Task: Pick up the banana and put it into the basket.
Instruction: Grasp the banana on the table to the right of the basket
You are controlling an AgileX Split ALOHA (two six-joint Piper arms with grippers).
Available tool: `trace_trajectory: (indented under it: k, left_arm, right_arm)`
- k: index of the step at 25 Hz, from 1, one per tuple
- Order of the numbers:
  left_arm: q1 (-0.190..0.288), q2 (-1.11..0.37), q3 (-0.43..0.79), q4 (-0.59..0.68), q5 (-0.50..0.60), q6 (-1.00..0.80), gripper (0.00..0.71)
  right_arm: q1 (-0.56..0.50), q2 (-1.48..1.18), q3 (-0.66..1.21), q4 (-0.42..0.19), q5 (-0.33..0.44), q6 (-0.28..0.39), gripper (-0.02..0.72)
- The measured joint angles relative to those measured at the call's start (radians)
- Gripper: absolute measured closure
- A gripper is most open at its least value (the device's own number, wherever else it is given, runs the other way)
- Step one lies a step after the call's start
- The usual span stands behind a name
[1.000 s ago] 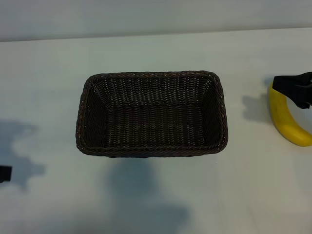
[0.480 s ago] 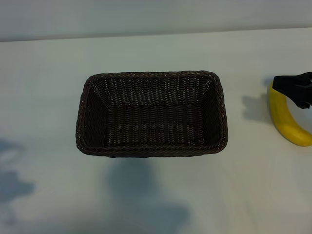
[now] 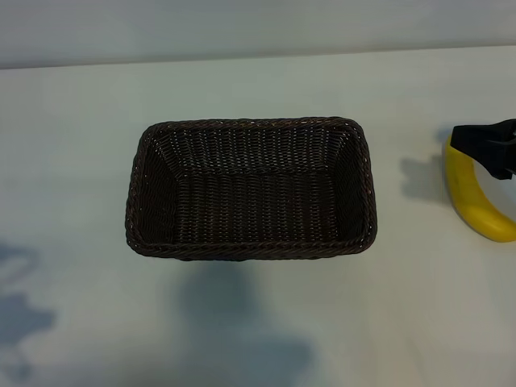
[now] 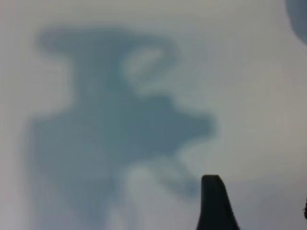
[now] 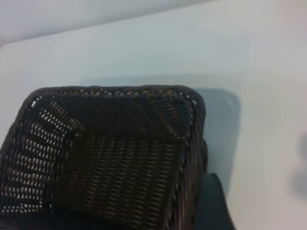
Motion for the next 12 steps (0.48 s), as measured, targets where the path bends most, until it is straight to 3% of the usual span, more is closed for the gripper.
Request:
trace_trajectory:
  k: [7, 12]
  left_arm:
    - [0.000, -0.008, 0.009, -0.002, 0.020, -0.004, 0.231]
    - [0.000, -0.121, 0.018, -0.003, 0.023, -0.005, 0.231]
  right_arm:
    - [0.000, 0.000, 0.000, -0.001, 0.000, 0.000, 0.216]
    - [0.000, 0.000, 0.000, -0.003, 0.000, 0.000, 0.216]
